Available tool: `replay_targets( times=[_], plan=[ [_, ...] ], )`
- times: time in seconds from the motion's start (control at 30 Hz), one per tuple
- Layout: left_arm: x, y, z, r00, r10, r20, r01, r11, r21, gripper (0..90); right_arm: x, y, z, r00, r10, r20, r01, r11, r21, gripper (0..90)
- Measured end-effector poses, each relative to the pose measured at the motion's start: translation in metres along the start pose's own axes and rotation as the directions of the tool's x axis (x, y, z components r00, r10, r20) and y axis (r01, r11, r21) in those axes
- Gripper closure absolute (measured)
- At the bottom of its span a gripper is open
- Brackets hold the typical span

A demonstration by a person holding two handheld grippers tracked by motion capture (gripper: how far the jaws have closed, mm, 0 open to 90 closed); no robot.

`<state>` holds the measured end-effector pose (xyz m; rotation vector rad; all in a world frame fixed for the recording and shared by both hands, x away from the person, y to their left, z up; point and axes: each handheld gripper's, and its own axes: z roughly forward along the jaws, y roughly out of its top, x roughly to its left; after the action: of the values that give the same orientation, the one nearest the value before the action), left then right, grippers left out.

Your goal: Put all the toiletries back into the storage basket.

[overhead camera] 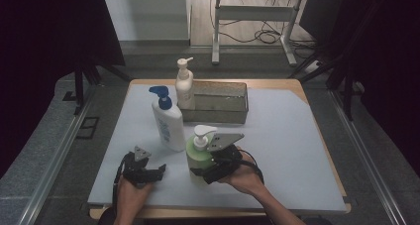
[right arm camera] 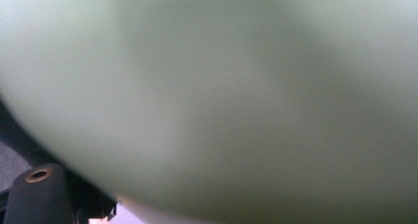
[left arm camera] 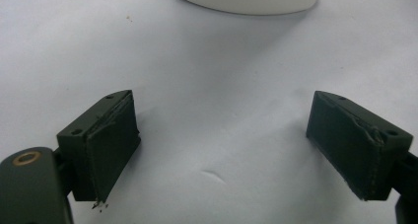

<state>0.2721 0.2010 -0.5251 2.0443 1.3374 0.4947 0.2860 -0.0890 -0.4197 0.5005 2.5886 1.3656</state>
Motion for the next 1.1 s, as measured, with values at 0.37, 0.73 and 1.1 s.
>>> replay_targets(
  times=[0.37,0.73,1.1],
  plan=[
    [0.0,0.0,0.0,1.0,0.0,0.0,0.0,1.0,0.0,11.8,-0.016,0.009,-0.006,0.9981,0.035,0.05,-0.035,0.999,-0.014,11.9],
    [0.0,0.0,0.0,1.0,0.001,0.0,-0.001,1.0,0.002,11.8,-0.029,0.021,-0.008,0.9953,0.045,0.086,-0.043,0.999,-0.02,12.0],
    [0.0,0.0,0.0,1.0,-0.002,0.0,0.002,1.0,-0.003,11.8,-0.045,0.033,-0.013,0.991,0.056,0.122,-0.051,0.998,-0.042,12.0]
  ],
)
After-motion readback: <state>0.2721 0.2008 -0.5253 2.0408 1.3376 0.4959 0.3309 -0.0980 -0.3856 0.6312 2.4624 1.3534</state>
